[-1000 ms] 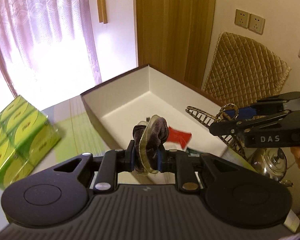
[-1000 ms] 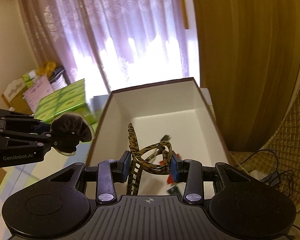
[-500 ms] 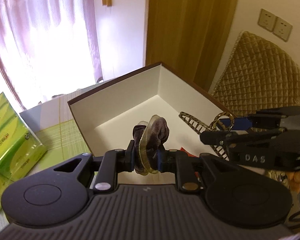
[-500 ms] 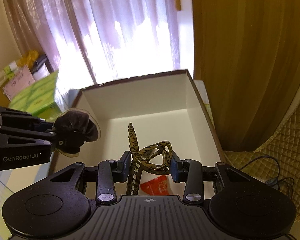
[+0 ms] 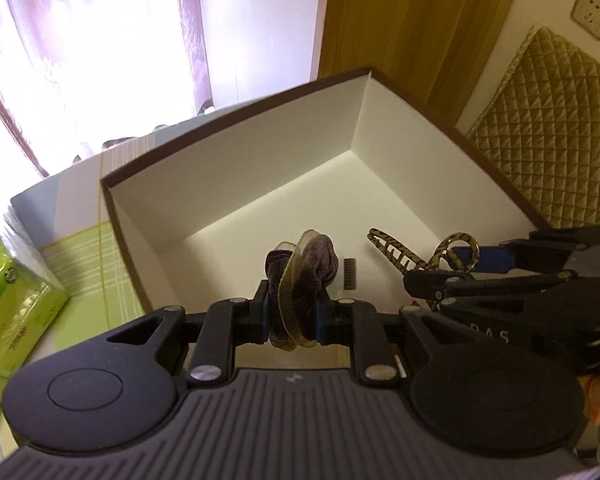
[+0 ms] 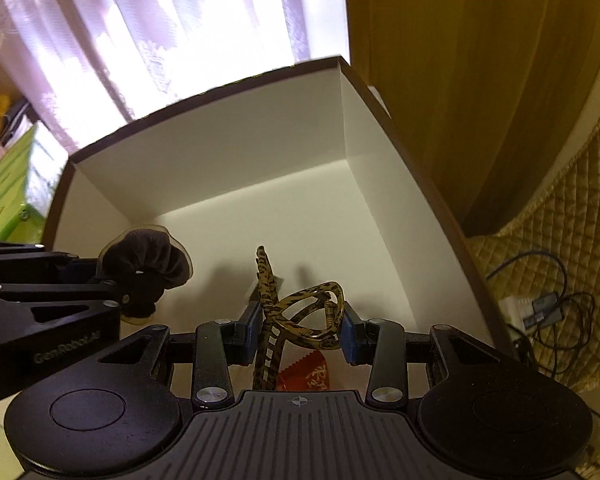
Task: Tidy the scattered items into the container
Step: 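Open both grippers to drop the scrunchie and claw clip into the shoebox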
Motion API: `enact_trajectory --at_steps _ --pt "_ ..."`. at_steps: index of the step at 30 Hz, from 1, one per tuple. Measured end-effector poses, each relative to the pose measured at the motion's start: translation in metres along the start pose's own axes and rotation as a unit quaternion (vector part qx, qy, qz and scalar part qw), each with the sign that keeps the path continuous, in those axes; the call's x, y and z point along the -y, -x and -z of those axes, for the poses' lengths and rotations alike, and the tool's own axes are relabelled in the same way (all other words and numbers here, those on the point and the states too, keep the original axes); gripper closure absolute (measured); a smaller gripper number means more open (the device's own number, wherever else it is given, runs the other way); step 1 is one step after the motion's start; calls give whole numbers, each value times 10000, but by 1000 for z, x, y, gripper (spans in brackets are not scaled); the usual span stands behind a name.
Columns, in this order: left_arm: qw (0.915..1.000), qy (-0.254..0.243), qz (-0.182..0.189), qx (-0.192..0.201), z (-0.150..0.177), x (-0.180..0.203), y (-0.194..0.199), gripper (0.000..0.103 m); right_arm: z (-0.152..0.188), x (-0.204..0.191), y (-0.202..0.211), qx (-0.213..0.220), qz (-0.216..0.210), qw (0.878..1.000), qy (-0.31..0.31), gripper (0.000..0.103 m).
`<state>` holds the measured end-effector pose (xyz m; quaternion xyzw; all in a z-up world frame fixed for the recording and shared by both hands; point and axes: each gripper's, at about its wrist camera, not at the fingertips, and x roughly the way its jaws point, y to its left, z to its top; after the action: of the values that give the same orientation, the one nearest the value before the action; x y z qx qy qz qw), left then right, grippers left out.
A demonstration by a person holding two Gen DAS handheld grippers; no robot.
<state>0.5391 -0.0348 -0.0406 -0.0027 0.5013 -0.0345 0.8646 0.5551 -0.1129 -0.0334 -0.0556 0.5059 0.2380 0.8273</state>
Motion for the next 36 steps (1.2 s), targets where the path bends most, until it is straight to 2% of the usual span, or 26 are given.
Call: enact_trajectory --at_steps 5,13,20,23,24,25,26,27,29,34,36 --pt "9997 57 -88 -226 -2 -3 -19 83 1 3 -7 -19 39 9999 -139 61" --pt "9997 41 -147 -176 -4 2 -23 67 -2 9 -8 27 81 9997 -219 61" --pt "9997 172 -166 -69 -7 0 -17 63 -1 3 -2 151 168 9997 -24 61" --pt "9997 192 -135 -33 -9 0 -13 60 1 2 3 94 51 9999 22 61" --pt "9997 191 -130 -16 -10 0 -12 58 2 2 6 79 47 9999 53 58" --pt "9997 180 -154 8 -10 1 -10 55 4 2 9 68 99 9999 71 44" --pt "9997 159 -206 28 -11 1 -8 52 -1 2 7 68 162 9998 89 38" --pt "9995 140 -276 46 -10 2 -7 50 2 2 9 49 13 9999 116 37" --pt "9992 120 -376 68 -10 1 -4 48 5 0 13 -9 -10 9999 140 34" --pt "9994 143 -326 31 -5 -1 1 48 14 -4 21 -78 -132 9998 99 34" --pt "9994 93 -337 30 -2 1 3 46 18 -7 27 -77 -72 9998 141 24"
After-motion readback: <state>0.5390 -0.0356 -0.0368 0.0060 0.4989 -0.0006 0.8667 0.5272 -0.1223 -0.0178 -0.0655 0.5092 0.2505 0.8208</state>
